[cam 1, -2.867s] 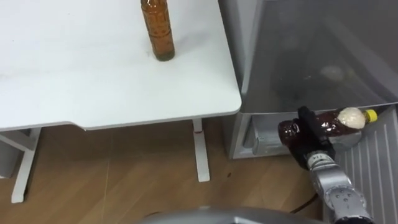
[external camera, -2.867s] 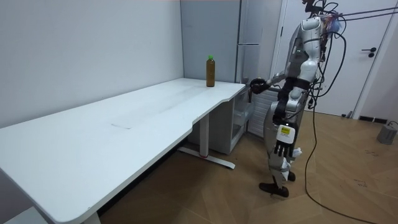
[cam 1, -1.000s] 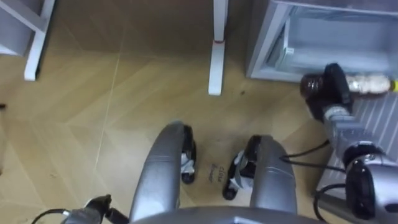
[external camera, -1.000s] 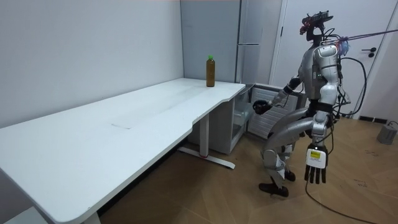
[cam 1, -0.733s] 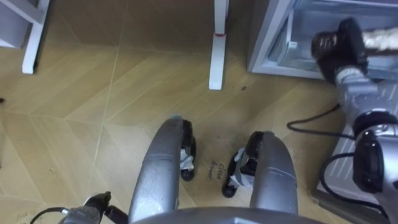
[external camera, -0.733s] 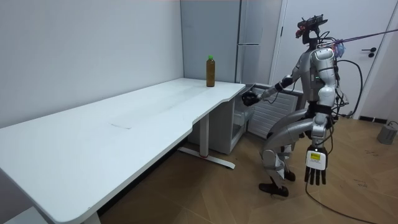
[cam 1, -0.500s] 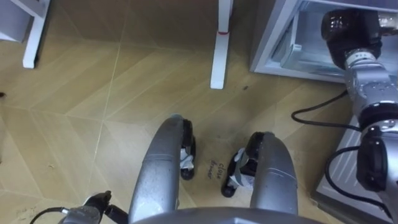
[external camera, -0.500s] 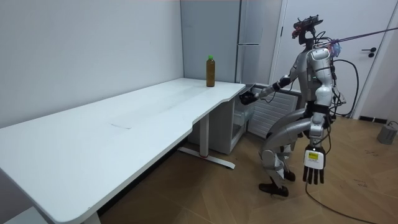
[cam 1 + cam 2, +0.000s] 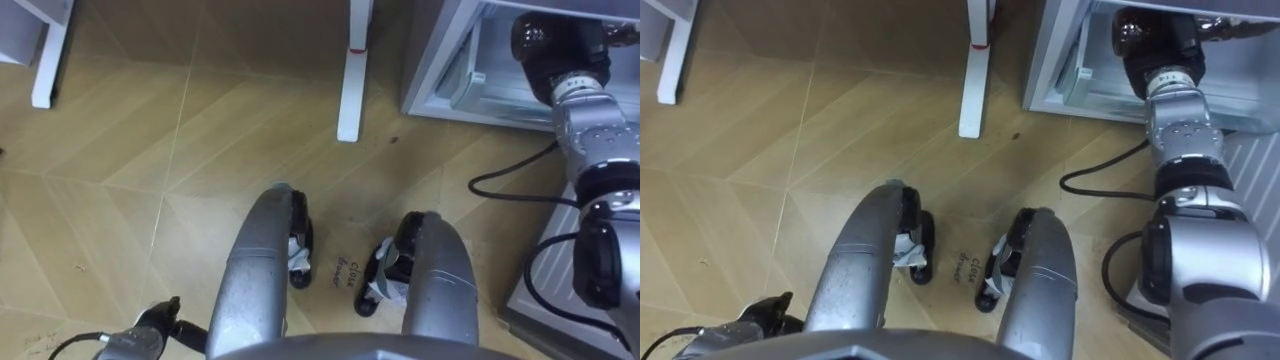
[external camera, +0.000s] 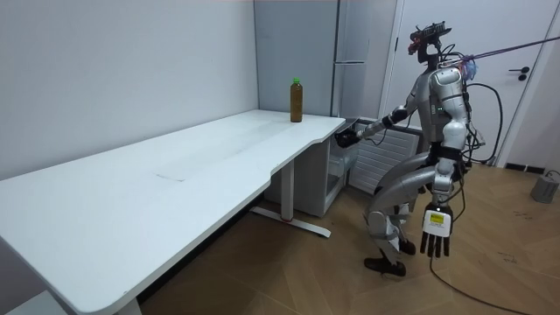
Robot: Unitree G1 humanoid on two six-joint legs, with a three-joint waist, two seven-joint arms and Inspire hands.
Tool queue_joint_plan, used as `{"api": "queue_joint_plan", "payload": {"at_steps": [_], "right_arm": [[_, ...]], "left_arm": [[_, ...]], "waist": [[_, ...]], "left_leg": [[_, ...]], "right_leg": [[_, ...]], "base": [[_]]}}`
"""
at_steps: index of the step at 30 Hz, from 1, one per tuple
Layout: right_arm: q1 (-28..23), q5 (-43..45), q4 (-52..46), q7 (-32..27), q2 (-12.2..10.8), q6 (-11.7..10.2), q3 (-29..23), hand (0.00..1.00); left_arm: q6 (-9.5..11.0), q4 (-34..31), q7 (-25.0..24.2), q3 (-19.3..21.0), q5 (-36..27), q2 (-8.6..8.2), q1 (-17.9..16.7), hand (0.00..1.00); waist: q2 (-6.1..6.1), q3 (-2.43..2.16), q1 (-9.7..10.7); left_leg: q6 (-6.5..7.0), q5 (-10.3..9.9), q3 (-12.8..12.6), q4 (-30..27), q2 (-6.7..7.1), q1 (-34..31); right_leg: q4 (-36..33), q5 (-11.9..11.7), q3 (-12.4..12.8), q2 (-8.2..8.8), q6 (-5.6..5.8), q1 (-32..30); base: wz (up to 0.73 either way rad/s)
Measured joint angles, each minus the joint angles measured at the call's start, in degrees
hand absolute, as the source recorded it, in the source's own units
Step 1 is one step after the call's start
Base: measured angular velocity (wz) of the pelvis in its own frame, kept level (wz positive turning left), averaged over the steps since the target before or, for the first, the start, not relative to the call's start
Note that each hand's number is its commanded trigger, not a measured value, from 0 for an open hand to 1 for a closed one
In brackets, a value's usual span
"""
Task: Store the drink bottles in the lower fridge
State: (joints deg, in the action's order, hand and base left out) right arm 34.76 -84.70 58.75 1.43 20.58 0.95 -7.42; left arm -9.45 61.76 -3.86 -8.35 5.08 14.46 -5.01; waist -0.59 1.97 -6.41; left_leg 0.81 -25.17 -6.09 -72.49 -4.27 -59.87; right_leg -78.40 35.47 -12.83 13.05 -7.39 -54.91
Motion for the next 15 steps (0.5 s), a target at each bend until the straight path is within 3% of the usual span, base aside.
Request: {"api": "queue_joint_plan", "payload": {"at_steps": [7,8,9,15], "right_arm": [[-0.02,-0.46,1.74,0.05,0.01,0.53,3.06,1.0],[0.0,-0.5,1.73,0.05,0.03,0.52,3.06,0.9],[-0.01,-0.58,1.75,0.05,0.05,0.52,3.06,0.0],[-0.01,-0.72,1.79,-0.09,0.05,0.53,3.31,0.0]], "left_arm": [[0.07,0.03,1.06,-2.76,-3.34,0.77,-0.62,0.0],[0.07,0.01,1.06,-3.07,-3.34,0.86,-0.68,0.0],[0.07,0.01,1.05,-3.18,-3.35,0.91,-0.71,0.0],[0.08,-0.03,1.07,-3.22,-3.82,1.18,-0.94,0.0]], "waist": [[-0.03,0.03,-0.21],[-0.03,0.03,-0.27],[-0.03,0.03,-0.35],[-0.02,0.04,-0.37]], "left_leg": [[0.0,-0.02,-0.03,-0.3,0.02,-0.14],[-0.05,-0.04,0.07,-0.44,0.01,-0.39],[-0.07,-0.09,0.16,-0.61,0.0,-0.48],[0.2,-0.54,0.18,-1.3,0.05,-0.86]], "right_leg": [[-0.26,0.18,-0.12,0.01,0.07,0.1],[-0.33,0.24,-0.23,0.01,0.11,-0.04],[-0.39,0.29,-0.33,0.0,0.09,-0.05],[-0.76,0.68,-0.49,0.05,0.5,-0.05]], "base": [[0.01],[0.04],[0.04],[0.02]]}}
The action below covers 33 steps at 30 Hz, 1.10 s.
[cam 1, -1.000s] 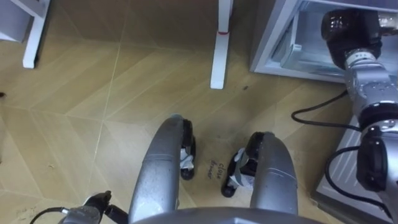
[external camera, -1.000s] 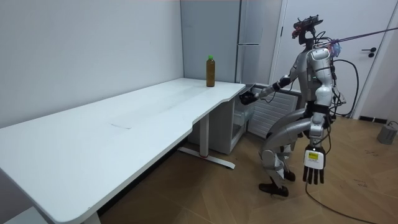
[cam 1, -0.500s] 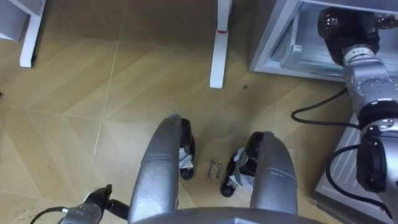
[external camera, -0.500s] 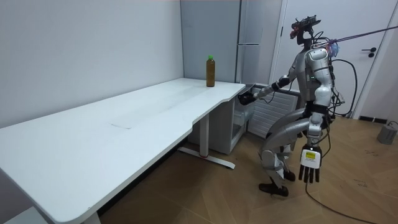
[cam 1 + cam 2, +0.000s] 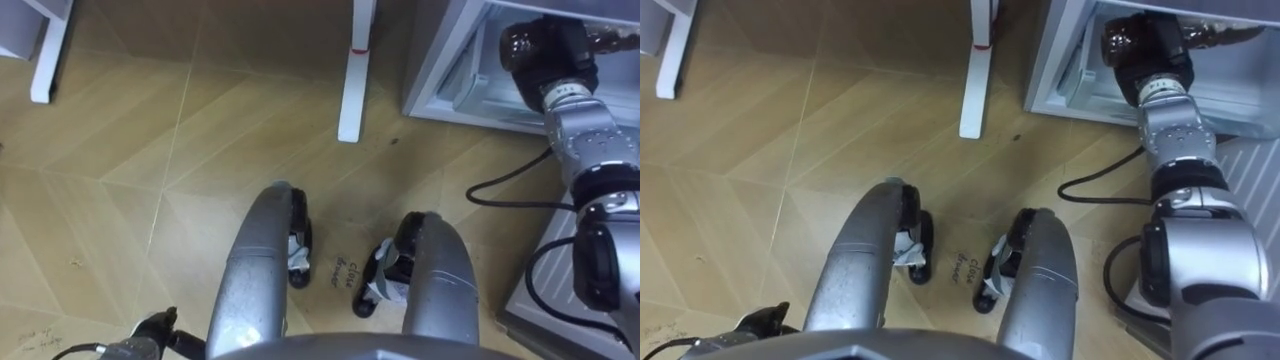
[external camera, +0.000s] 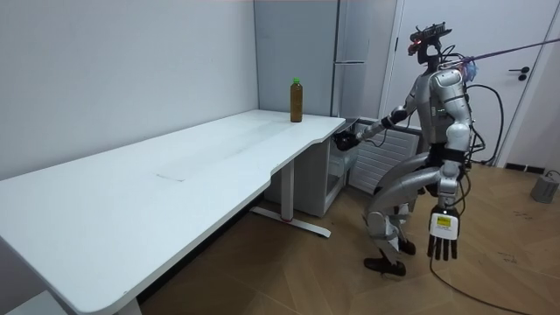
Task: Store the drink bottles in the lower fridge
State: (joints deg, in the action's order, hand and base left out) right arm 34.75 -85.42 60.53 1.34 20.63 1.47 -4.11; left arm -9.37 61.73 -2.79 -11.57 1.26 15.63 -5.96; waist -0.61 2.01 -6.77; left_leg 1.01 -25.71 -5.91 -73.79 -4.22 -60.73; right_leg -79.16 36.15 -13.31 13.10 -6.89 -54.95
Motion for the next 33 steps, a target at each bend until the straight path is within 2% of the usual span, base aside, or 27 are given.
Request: {"api": "queue_joint_plan", "payload": {"at_steps": [3,9,19,24,26,30,33], "right_arm": [[0.0,-0.01,0.0,-0.37,0.01,-0.01,0.0,0.0],[0.0,-0.08,0.08,-0.81,0.05,-0.06,0.0,0.0],[-0.01,-0.13,0.74,-0.17,0.06,-0.04,-0.05,0.0],[-0.01,-0.14,0.76,-0.11,0.07,-0.02,-0.01,0.0],[-0.02,-0.11,0.8,-0.12,0.07,0.04,0.0,0.0],[-0.01,-0.12,1.46,-0.12,0.1,0.2,-0.15,0.0],[-0.05,-0.09,1.78,-0.11,0.15,0.2,-0.4,0.0]], "left_arm": [[0.09,0.04,0.01,-0.01,-0.58,1.15,-0.11,0.0],[0.21,-0.17,0.06,-0.02,-0.55,2.07,-0.94,0.0],[0.98,-0.13,-0.02,0.02,-0.53,2.1,-2.4,0.0],[1.23,-0.03,0.31,-0.04,-0.71,2.09,-2.66,0.0],[1.28,-0.01,0.85,-0.61,-1.0,2.08,-2.66,0.0],[1.58,0.04,1.12,-0.68,-1.83,2.07,-2.62,0.0],[1.98,0.07,1.65,-1.06,-1.84,1.99,-2.62,0.0]], "waist": [[0.02,0.01,0.02],[0.06,0.04,0.03],[0.07,0.07,-0.32],[0.24,0.06,0.18],[0.37,0.05,0.11],[0.9,0.15,0.2],[1.04,0.19,0.33]], "left_leg": [[0.08,-0.19,-0.06,-0.15,-0.01,-0.08],[0.22,-0.34,-0.34,-0.18,0.05,-0.07],[-0.02,0.01,-1.11,2.12,0.13,0.98],[-0.04,1.84,-1.55,6.53,0.12,1.62],[-0.17,2.49,-1.59,8.7,-0.08,2.09],[0.04,3.16,-2.27,11.83,-0.09,3.59],[0.52,3.7,-3.68,14.47,-0.06,4.9]], "right_leg": [[-0.1,0.2,0.01,0.04,0.2,0.01],[-0.58,0.7,-0.03,0.83,-0.11,-0.13],[1.16,0.37,0.2,0.76,-0.22,0.32],[5.25,-1.36,-0.44,0.57,-0.06,0.79],[7.83,-2.4,-0.78,-0.09,0.07,1.29],[10.94,-3.25,-0.97,-0.22,0.74,2.68],[13.07,-4.02,-0.15,-0.16,1.41,3.03]], "base": [[0.0],[0.02],[0.0],[0.04],[-0.02],[0.0],[-0.07]]}}
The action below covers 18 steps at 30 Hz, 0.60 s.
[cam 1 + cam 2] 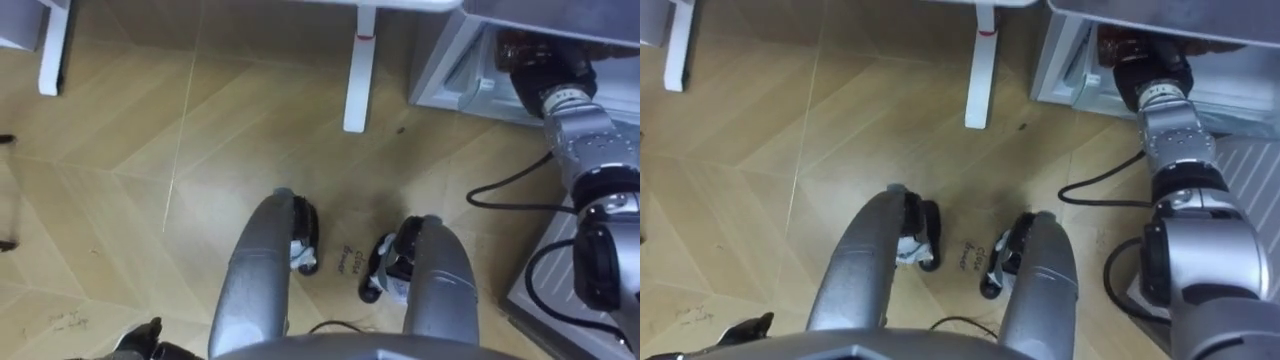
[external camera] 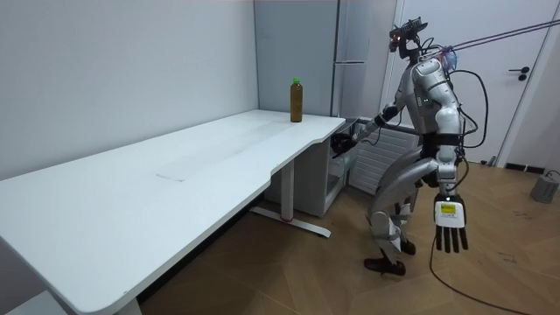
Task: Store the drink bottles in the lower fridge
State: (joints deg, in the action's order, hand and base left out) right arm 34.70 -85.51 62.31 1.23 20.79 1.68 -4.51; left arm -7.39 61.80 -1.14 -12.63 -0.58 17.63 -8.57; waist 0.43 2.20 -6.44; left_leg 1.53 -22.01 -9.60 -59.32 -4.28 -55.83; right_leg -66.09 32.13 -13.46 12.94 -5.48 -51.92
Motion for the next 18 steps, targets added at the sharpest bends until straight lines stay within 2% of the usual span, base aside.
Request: {"api": "queue_joint_plan", "payload": {"at_steps": [2,4,11,18], "right_arm": [[0.0,0.07,0.27,0.0,0.16,0.0,-0.09,0.0],[0.0,-0.01,0.82,0.05,0.43,0.02,-0.14,0.0],[0.02,-0.53,4.02,0.3,0.46,1.01,-1.56,0.0],[0.0,-0.58,4.89,-2.23,0.42,2.32,-2.42,0.0]], "left_arm": [[0.3,-0.03,0.49,0.01,0.01,-0.31,0.12,0.0],[0.35,-0.36,0.65,0.05,0.04,-0.35,0.27,0.0],[0.36,-0.39,0.96,-0.14,0.05,-1.2,0.38,0.0],[0.33,-0.42,0.94,-0.12,0.08,-1.3,0.48,0.0]], "waist": [[0.38,0.06,-0.08],[0.95,0.22,-0.12],[0.96,0.29,0.1],[1.03,0.39,0.46]], "left_leg": [[0.33,0.2,-1.18,1.55,-0.01,1.04],[0.44,0.32,-1.33,2.35,-0.02,1.67],[1.3,1.25,-4.18,7.07,-0.14,5.56],[1.46,1.33,-4.69,8.42,-0.25,8.25]], "right_leg": [[1.26,-0.6,0.72,-0.01,0.51,0.25],[2.37,-0.91,0.64,-0.13,0.76,0.96],[6.66,-2.15,0.87,-0.09,1.98,4.15],[9.12,-2.91,0.82,-0.55,2.96,7.26]], "base": [[-0.14],[-0.03],[0.0],[-0.02]]}}
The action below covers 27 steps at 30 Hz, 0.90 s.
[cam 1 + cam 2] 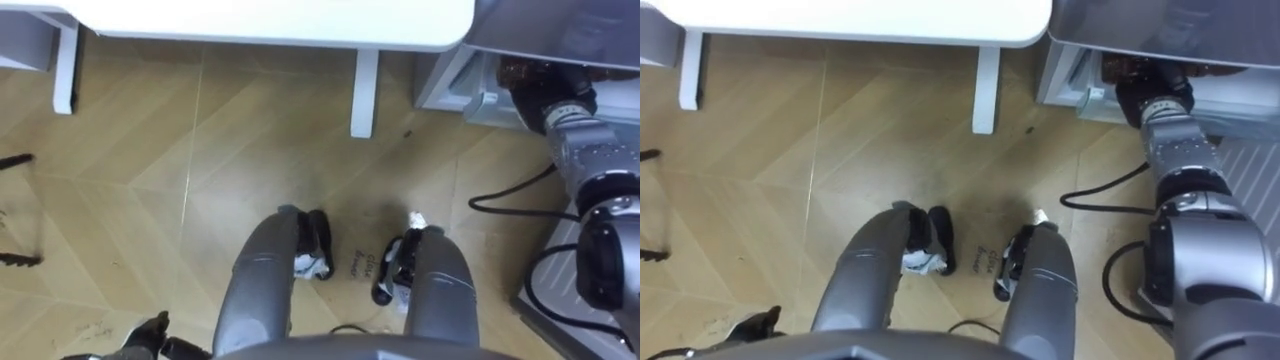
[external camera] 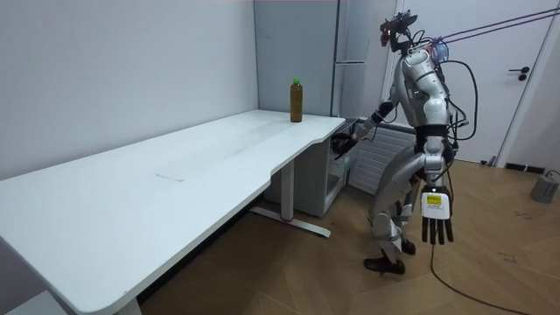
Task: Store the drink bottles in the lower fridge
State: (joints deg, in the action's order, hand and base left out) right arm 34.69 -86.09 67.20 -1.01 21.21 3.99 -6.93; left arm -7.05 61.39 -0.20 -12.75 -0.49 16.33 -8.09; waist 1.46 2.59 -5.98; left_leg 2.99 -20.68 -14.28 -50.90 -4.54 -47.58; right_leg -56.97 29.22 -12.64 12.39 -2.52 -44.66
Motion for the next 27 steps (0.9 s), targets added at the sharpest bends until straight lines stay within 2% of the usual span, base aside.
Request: {"api": "queue_joint_plan", "payload": {"at_steps": [6,9,20,24,27], "right_arm": [[0.0,-1.44,0.27,-2.96,0.0,0.8,-0.02,0.0],[0.01,-1.47,0.24,-3.38,-0.05,0.94,-0.01,0.0],[0.02,-4.79,-0.4,-5.94,-0.12,0.94,-0.51,0.0],[0.02,-6.02,-0.4,-5.99,-0.18,0.94,-0.65,0.0],[0.03,-6.09,-0.4,-6.13,-0.19,0.93,-1.37,0.0]], "left_arm": [[-0.02,0.57,-0.02,0.04,0.03,-0.03,1.61,0.0],[-0.01,0.56,0.01,0.11,0.02,-0.08,2.01,0.0],[-0.11,0.58,-0.53,0.23,0.2,-0.22,3.22,0.0],[-0.13,0.58,-0.55,0.24,0.18,-0.36,3.42,0.0],[-0.15,0.54,-0.55,0.32,0.18,-0.59,3.43,0.0]], "waist": [[0.13,0.0,-0.33],[0.24,0.01,-0.77],[0.79,-0.25,-1.16],[1.06,-0.36,-1.71],[1.27,-0.5,-1.67]], "left_leg": [[0.34,0.19,-0.01,1.86,-0.12,2.7],[0.44,0.23,-0.59,2.44,-0.15,3.72],[1.0,0.57,-0.71,3.57,0.13,5.37],[1.21,0.76,-1.08,4.27,-0.2,5.9],[1.56,1.49,-1.22,5.7,0.18,6.35]], "right_leg": [[2.73,-1.3,-0.05,-0.78,0.5,2.7],[3.4,-1.9,0.96,-1.19,0.87,3.2],[4.48,-2.95,1.76,-1.59,1.4,4.48],[5.65,-3.88,1.95,-2.21,1.48,4.86],[7.0,-4.68,2.25,-2.45,1.95,5.21]], "base": [[-0.07],[-0.15],[-0.03],[-0.08],[-0.02]]}}
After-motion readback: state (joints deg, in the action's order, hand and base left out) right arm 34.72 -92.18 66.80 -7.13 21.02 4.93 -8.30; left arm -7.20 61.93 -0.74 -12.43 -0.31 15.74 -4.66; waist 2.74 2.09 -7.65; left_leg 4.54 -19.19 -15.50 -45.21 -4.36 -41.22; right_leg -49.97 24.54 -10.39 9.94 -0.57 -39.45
